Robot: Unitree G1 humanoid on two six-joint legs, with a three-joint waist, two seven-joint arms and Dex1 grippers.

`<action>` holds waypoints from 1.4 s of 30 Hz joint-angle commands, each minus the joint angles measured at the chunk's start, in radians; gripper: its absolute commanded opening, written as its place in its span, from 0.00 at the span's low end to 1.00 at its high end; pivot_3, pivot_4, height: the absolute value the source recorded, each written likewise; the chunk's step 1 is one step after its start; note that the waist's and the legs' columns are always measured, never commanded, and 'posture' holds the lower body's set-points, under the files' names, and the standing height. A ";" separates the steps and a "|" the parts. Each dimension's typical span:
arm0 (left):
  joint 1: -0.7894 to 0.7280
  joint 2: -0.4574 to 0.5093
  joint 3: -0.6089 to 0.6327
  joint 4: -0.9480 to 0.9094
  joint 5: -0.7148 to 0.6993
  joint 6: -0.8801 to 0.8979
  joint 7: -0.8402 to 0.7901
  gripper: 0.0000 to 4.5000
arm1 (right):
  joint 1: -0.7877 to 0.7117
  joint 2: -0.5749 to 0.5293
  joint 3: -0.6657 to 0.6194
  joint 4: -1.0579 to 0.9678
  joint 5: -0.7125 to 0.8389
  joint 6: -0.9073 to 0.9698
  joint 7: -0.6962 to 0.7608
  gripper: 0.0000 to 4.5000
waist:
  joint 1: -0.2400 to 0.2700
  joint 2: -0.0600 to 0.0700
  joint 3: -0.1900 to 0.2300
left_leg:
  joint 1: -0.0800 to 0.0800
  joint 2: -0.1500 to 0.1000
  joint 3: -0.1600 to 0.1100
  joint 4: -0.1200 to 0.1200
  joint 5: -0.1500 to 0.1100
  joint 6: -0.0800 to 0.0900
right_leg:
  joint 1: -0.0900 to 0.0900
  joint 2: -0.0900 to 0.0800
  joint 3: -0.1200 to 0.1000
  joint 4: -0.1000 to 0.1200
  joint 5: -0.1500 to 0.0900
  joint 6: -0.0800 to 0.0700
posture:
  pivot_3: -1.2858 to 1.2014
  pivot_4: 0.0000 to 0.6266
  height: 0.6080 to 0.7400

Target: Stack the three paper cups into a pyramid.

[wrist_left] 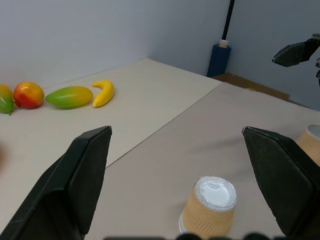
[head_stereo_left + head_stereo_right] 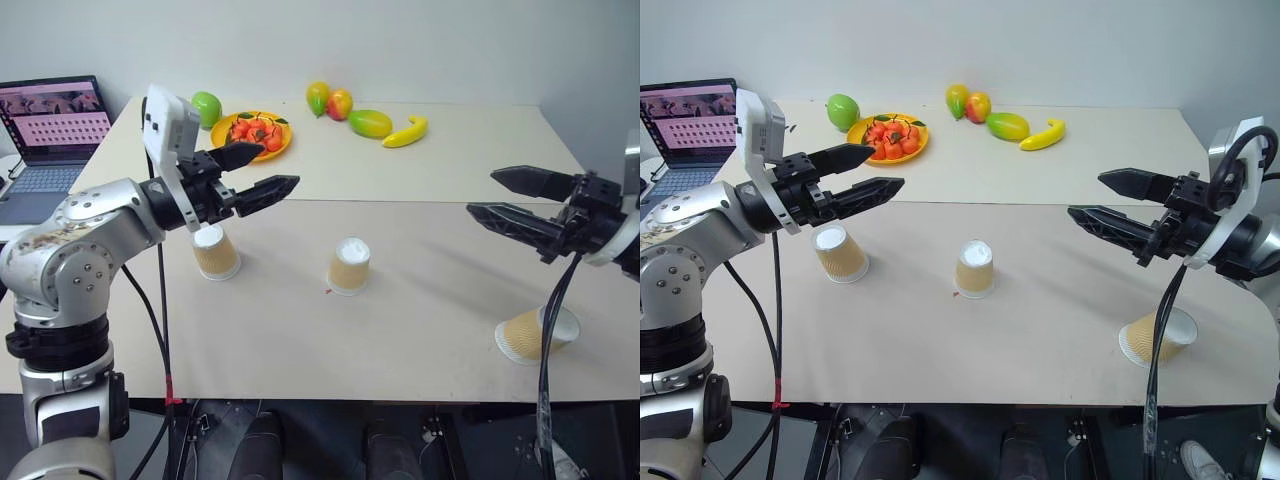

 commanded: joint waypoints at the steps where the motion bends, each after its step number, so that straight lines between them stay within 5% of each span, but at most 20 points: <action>1: 0.004 0.015 0.012 -0.029 0.001 -0.035 -0.014 1.00 | -0.008 -0.026 -0.010 -0.027 0.012 0.003 0.004 1.00 | 0.000 0.000 0.000 | 0.000 0.000 0.000 0.000 0.000 0.000 | 0.000 0.000 0.000 0.000 0.000 0.000 | 0.52 0.24 0.94; 10: 0.109 0.086 -0.026 -0.054 0.028 -0.079 -0.134 1.00 | 0.020 -0.109 0.001 -0.008 -0.016 -0.008 0.093 1.00 | -0.002 0.000 0.000 | 0.000 0.000 0.000 -0.001 0.000 0.000 | 0.000 0.000 0.000 0.000 0.000 0.000 | 0.52 0.24 0.94; 16: 0.161 0.003 -0.061 -0.068 -0.011 -0.113 -0.174 1.00 | 0.026 -0.122 -0.006 -0.015 -0.018 0.007 0.100 1.00 | 0.004 0.000 0.000 | 0.000 0.000 0.000 0.001 0.000 0.000 | 0.000 0.000 0.000 0.001 0.000 0.000 | 0.52 0.24 0.94; 24: 0.255 0.012 -0.252 -0.080 0.215 -0.317 -0.256 1.00 | 0.025 -0.146 -0.015 -0.042 0.003 0.038 0.093 1.00 | 0.001 0.000 0.000 | 0.000 0.000 0.000 0.000 0.000 0.000 | -0.001 0.000 0.001 0.001 0.000 -0.001 | 0.52 0.24 0.94; 42: 0.275 -0.234 -0.381 0.106 0.452 -0.573 -0.161 1.00 | 0.007 -0.229 -0.051 -0.001 0.011 0.067 0.128 1.00 | 0.002 0.000 0.000 | 0.000 0.000 0.000 0.001 0.000 0.000 | 0.000 0.000 0.001 0.001 0.000 0.000 | 0.52 0.24 0.94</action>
